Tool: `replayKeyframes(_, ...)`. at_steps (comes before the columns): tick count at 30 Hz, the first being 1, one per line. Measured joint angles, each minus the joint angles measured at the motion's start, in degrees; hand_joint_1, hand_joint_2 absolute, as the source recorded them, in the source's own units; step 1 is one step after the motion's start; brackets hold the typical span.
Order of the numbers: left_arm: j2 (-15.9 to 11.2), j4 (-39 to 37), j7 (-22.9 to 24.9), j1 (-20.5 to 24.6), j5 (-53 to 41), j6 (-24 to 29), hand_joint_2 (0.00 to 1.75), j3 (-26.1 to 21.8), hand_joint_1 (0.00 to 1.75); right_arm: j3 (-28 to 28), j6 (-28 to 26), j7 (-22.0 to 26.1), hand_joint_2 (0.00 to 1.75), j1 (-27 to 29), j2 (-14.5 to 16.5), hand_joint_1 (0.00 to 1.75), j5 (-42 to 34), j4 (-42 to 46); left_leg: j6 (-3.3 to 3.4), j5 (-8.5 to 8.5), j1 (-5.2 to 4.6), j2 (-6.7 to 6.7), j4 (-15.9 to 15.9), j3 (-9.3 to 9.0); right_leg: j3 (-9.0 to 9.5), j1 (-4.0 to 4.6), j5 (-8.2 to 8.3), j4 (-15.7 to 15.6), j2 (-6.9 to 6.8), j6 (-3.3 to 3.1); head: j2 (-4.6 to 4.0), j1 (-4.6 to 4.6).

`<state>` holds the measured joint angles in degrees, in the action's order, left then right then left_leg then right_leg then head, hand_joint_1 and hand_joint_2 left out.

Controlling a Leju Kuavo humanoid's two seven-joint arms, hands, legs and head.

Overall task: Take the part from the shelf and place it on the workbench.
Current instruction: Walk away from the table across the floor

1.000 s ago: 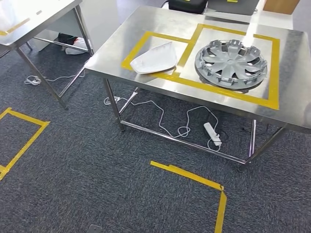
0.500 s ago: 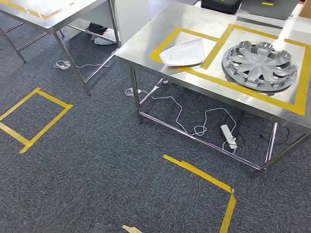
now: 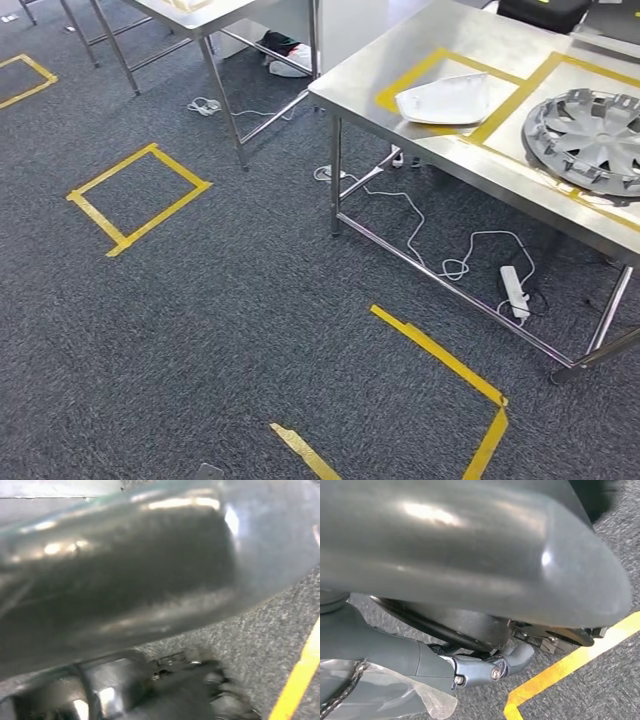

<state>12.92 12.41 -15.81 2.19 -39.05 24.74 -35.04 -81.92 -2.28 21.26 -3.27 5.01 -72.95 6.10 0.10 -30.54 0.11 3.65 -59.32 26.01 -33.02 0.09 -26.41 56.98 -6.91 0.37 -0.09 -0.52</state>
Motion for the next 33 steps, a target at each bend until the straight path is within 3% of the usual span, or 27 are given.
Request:
replayKeyframes(1, 0.0, 0.0, -0.1, 0.1, 0.0, -0.1, 0.0, 0.1, 0.0, 0.0, 0.0, 0.0, 0.0, 0.0, 0.0, 0.0, 0.0, 0.0, 0.31, -0.67, -0.33, 0.58, 2.6, -1.37, -0.17, -0.03, 0.45, 0.0, -0.6, 0.31, 0.0, -0.01)
replayKeyframes(3, 0.1, 0.0, -0.2, 0.1, 0.0, -0.3, 0.0, 0.1, 0.0, 0.0, 0.0, 0.1, 0.0, 0.0, 0.0, 0.0, -0.1, -0.1, 1.07, -0.54, -0.63, -0.21, 4.1, -1.06, -0.55, -0.31, 1.11, 0.1, -1.39, 1.09, 0.0, -0.01)
replayKeyframes(4, 0.1, -0.1, -0.3, 0.0, -0.1, -0.5, 0.0, 0.1, 0.0, 0.0, 0.0, 0.1, 0.0, 0.0, 0.0, 0.0, -0.1, -0.1, 1.54, 0.0, -0.65, -0.75, 4.3, -0.47, -0.87, -0.49, 0.47, 0.4, -0.39, 1.5, 0.0, -0.02)
replayKeyframes(5, 0.1, -0.1, -0.3, -0.1, -0.1, -0.6, 0.0, 0.2, 0.0, 0.0, 0.1, 0.2, 0.0, 0.0, -0.1, 0.0, -0.1, -0.1, 2.06, 0.66, -0.6, -1.26, 4.4, 0.23, -1.35, -0.61, -1.17, 1.5, 1.31, 1.83, 0.0, 0.04)
replayKeyframes(7, 0.2, -0.1, -0.4, 0.0, -0.2, -0.9, 0.0, 0.2, 0.0, 0.0, 0.1, 0.3, 0.0, 0.2, -0.1, 0.0, -0.1, -0.2, 2.85, 2.07, -0.77, -2.45, 4.5, 1.81, -2.79, -0.65, -6.71, 6.7, 5.28, 2.07, 0.0, 0.1)
replayKeyframes(8, 0.3, -0.1, -0.5, 0.0, -0.2, -0.9, 0.0, 0.3, 0.0, 0.0, 0.2, 0.3, 0.0, 0.2, -0.1, 0.0, -0.1, -0.2, 3.1, 2.82, -0.96, -3.15, 4.4, 2.73, -3.53, -0.55, -9.12, 10.4, 6.21, 1.97, 0.0, 0.1)
replayKeyframes(9, 0.3, -0.1, -0.5, 0.1, -0.3, -1.0, 0.0, 0.3, 0.0, 0.0, 0.2, 0.3, 0.0, 0.3, -0.1, 0.0, -0.1, -0.2, 3.24, 3.55, -1.17, -3.89, 4.3, 3.69, -3.92, -0.39, -10.26, 13.6, 6.62, 1.79, 0.0, 0.09)
replayKeyframes(10, 0.3, -0.1, -0.5, 0.0, -0.3, -1.0, 0.0, 0.3, 0.0, 0.0, 0.2, 0.3, 0.0, 0.3, -0.2, 0.0, -0.1, -0.3, 3.29, 4.27, -1.37, -4.67, 4.2, 4.68, -3.76, -0.22, -9.86, 15.5, 6.8, 1.56, 0.0, 0.07)
replayKeyframes(11, 0.3, -0.1, -0.6, 0.0, -0.4, -1.0, 0.0, 0.3, 0.0, 0.0, 0.2, 0.3, 0.0, 0.3, -0.2, 0.0, -0.1, -0.3, 3.29, 4.94, -1.53, -5.39, 4.1, 5.66, -2.84, -0.06, -8.18, 15.6, 6.94, 1.27, 0.0, 0.06)
replayKeyframes(13, 0.3, -0.1, -0.7, 0.0, -0.6, -1.3, 0.0, 0.3, 0.0, 0.0, 0.2, 0.4, 0.0, 0.3, -0.2, 0.0, -0.1, -0.3, 3.16, 6.14, -1.72, -6.86, 3.7, 7.4, 1.62, 0.2, -4.56, 10.3, 8.49, 0.48, 0.0, 0.04)
replayKeyframes(14, 0.3, -0.1, -0.9, 0.0, -0.8, -1.5, 0.0, 0.4, 0.0, 0.0, 0.2, 0.4, 0.0, 0.3, -0.2, 0.0, -0.1, -0.3, 3.05, 6.63, -1.84, -7.54, 3.4, 8.11, 4.77, 0.24, -4.21, 5.9, 9.83, 0.06, 0.0, 0.03)
replayKeyframes(16, 0.4, -0.1, -1.1, 0.1, -1.2, -1.9, 0.0, 0.7, 0.0, 0.0, 0.2, 0.5, 0.0, 0.3, -0.2, 0.0, -0.1, -0.3, 2.71, 7.59, -1.96, -8.81, 2.8, 9.14, 9.12, 0.28, -5.92, -1.2, 11.64, -0.29, 0.0, 0.03)
replayKeyframes(18, 0.3, -0.1, -1.2, 0.0, -1.5, -2.4, 0.0, 0.9, 0.0, 0.0, 0.2, 0.6, 0.0, 0.3, -0.2, 0.0, -0.1, -0.3, 2.19, 8.44, -2.03, -10.06, 2.5, 9.79, 9.77, 0.16, -6.77, -3.4, 10.71, -0.38, 0.0, 0.06)
replayKeyframes(19, 0.2, -0.1, -1.3, -0.1, -1.6, -2.6, 0.0, 0.9, 0.0, 0.0, 0.2, 0.6, 0.0, 0.3, -0.2, 0.0, -0.1, -0.4, 1.87, 8.25, -2.06, -9.88, 2.2, 10.11, 9.61, 0.02, -6.51, -3.4, 9.95, -0.61, 0.0, -0.01)
replayKeyframes(21, 0.1, -0.1, -1.6, -0.4, -1.8, -3.1, 0.0, 1.0, 0.0, 0.0, 0.2, 0.7, 0.0, 0.5, -0.2, 0.0, -0.1, -0.4, 0.97, 5.13, -1.85, -7.78, -0.9, 11.26, 9.34, -0.29, -5.93, -3.5, 8.17, -1.1, 0.0, -0.48)
replayKeyframes(23, 0.1, -0.1, -2.0, -0.4, -2.2, -3.5, 0.0, 1.3, 0.0, 0.0, 0.2, 0.8, 0.0, 0.7, -0.2, 0.0, -0.1, -0.5, -0.21, 0.07, -1.05, -5.19, -7.7, 13.25, 9.17, -0.22, -5.67, -3.5, 6.28, -1.29, 0.0, -0.94)
replayKeyframes(24, 0.0, -0.1, -2.0, -0.4, -2.5, -3.6, 0.0, 1.4, 0.0, 0.0, 0.1, 0.9, 0.0, 0.9, -0.2, 0.0, -0.1, -0.5, -0.73, -1.48, -0.56, -4.62, -11.2, 14.1, 9.1, -0.22, -5.6, -3.5, 5.29, -1.22, 0.0, -0.96)
replayKeyframes(25, 0.0, -0.1, -2.0, -0.4, -2.8, -3.7, 0.0, 1.6, 0.0, 0.0, 0.1, 0.9, 0.0, 1.0, -0.2, 0.0, -0.1, -0.5, -1.18, -1.87, -0.05, -4.26, -13.3, 14.29, 9.05, -0.24, -5.57, -3.4, 4.34, -1.1, 0.0, -0.97)
replayKeyframes(26, -0.1, -0.1, -1.9, -0.5, -3.0, -3.7, 0.0, 1.7, 0.0, 0.0, 0.1, 1.0, 0.0, 1.0, -0.2, 0.0, -0.1, -0.5, -1.6, -1.21, 0.43, -3.98, -13.5, 13.6, 9.02, -0.31, -5.59, -3.4, 3.48, -0.93, 0.0, -0.97)
replayKeyframes(27, -0.2, -0.1, -1.6, -0.6, -3.5, -3.6, 0.0, 1.9, 0.0, 0.0, 0.1, 1.1, 0.0, 0.9, -0.2, 0.0, 0.0, -0.5, -1.95, 0.26, 0.85, -3.64, -11.4, 11.89, 9.04, -0.42, -5.7, -3.2, 2.7, -0.66, 0.0, -0.97)
replayKeyframes(29, -0.3, -0.2, -1.0, -0.7, -4.8, -3.2, 0.0, 2.4, 0.0, 0.0, 0.1, 1.3, 0.0, 0.8, -0.2, 0.0, 0.0, -0.6, -2.29, 2.7, 1.08, -1.92, -4.2, 7.3, 9.16, -0.63, -6.14, -2.9, 1.43, 0.15, 0.0, -1.05)
replayKeyframes(31, -0.3, -0.2, -0.5, -0.7, -6.6, -2.8, 0.0, 3.3, 0.0, 0.0, 0.1, 1.4, 0.0, 0.6, -0.2, 0.0, 0.1, -0.6, -1.52, 2.94, 0.6, -0.39, 0.1, 4.98, 9.26, -0.61, -6.52, -2.7, 0.4, 0.96, 0.0, -1.12)
replayKeyframes(33, -0.4, -0.3, -0.1, -0.8, -8.0, -2.6, 0.0, 4.2, 0.0, -0.1, 0.1, 1.4, 0.0, 0.4, -0.2, 0.0, 0.1, -0.6, 0.02, 2.31, 0.2, -0.77, 0.8, 5.2, 9.57, -0.64, -6.38, -2.3, -0.23, 1.77, 0.0, -1.06)
